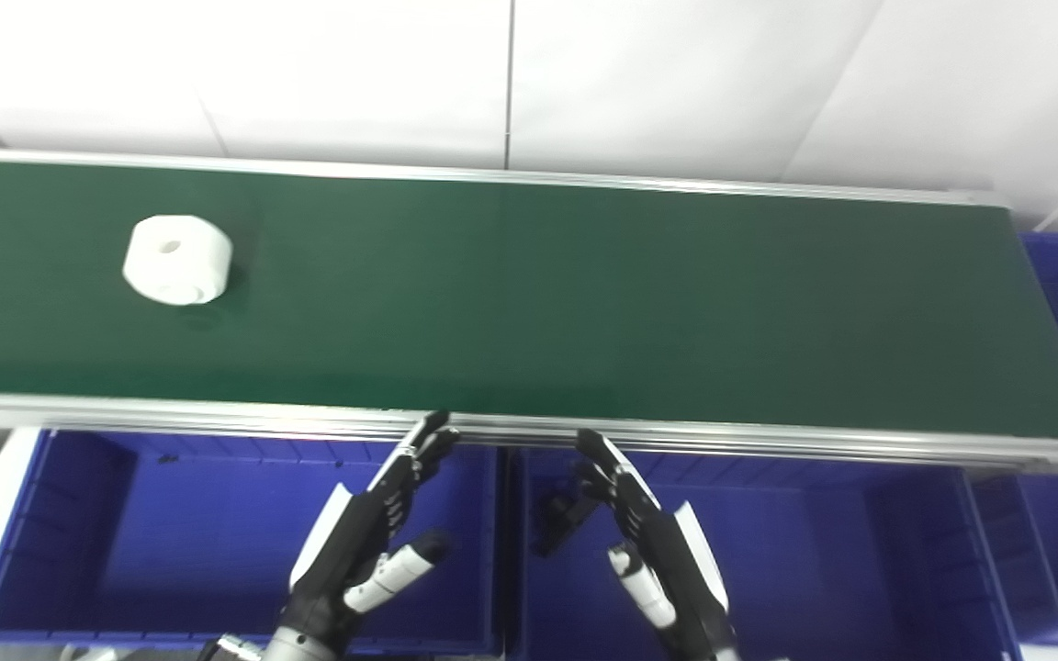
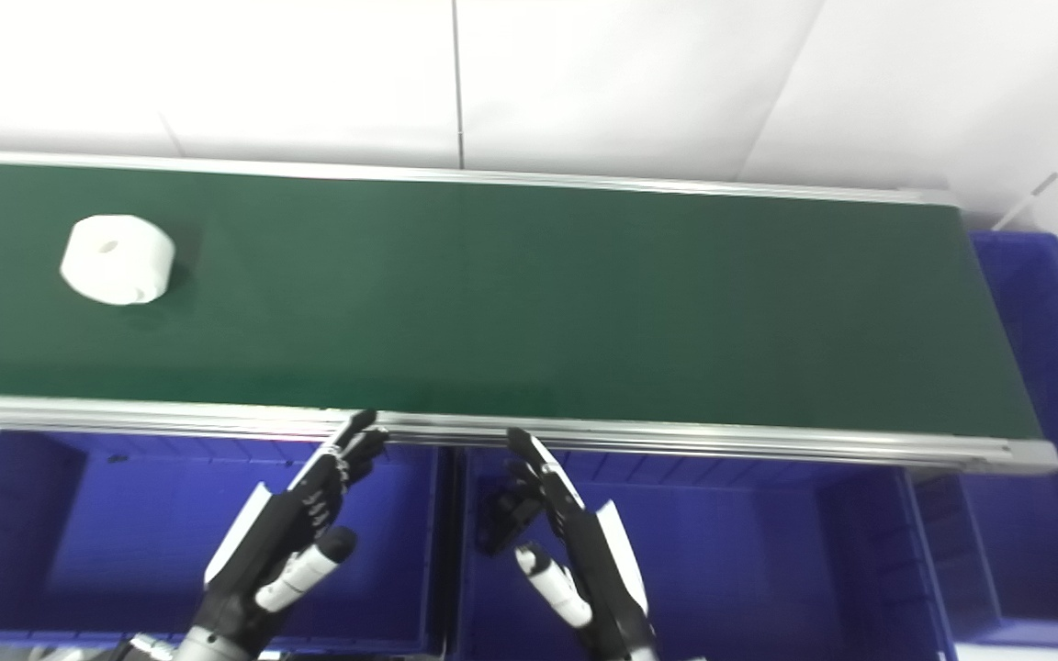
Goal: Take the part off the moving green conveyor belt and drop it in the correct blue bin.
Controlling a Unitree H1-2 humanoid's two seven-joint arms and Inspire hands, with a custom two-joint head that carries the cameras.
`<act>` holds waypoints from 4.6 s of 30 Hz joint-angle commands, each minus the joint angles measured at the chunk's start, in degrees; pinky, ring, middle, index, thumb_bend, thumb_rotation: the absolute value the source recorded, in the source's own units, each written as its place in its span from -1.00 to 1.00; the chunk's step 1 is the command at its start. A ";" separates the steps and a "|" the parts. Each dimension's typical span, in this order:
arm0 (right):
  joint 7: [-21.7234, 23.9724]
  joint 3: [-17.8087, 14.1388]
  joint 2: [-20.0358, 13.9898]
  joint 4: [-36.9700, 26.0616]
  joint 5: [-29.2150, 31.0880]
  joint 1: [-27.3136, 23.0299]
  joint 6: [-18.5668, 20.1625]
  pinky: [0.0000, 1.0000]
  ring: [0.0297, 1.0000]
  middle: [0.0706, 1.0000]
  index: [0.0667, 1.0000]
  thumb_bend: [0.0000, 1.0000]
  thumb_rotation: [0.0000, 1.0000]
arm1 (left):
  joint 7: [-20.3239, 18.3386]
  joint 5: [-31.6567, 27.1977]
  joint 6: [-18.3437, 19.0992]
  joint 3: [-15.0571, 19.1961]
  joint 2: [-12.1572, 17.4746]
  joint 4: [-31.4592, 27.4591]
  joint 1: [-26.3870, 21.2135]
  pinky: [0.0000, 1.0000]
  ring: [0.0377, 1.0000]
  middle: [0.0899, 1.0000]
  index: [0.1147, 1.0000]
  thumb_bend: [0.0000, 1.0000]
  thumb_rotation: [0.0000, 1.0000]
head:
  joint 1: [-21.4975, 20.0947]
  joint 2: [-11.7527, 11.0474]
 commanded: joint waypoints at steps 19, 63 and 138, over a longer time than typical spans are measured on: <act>0.58 -0.77 -0.66 5.04 3.43 -2.15 -7.65 0.76 0.78 0.86 0.86 0.95 1.00 | 1.57 1.64 -6.58 -0.37 -1.82 4.87 -1.49 0.65 0.76 0.73 0.72 0.76 0.33 | 2.15 -4.47; -0.15 1.30 0.49 10.34 5.51 -5.67 -8.07 0.67 0.75 0.79 0.82 0.91 1.00 | 1.58 31.63 -15.70 11.99 7.57 -3.69 -36.44 0.28 0.57 0.62 0.63 1.00 -0.55 | 3.37 -11.25; 2.84 1.60 2.42 7.82 5.75 -3.87 -7.00 0.62 0.75 0.77 0.81 0.79 0.92 | 2.32 39.87 4.88 -6.10 3.94 37.86 -56.21 0.02 0.10 0.13 -0.13 0.07 -0.90 | -0.06 -8.11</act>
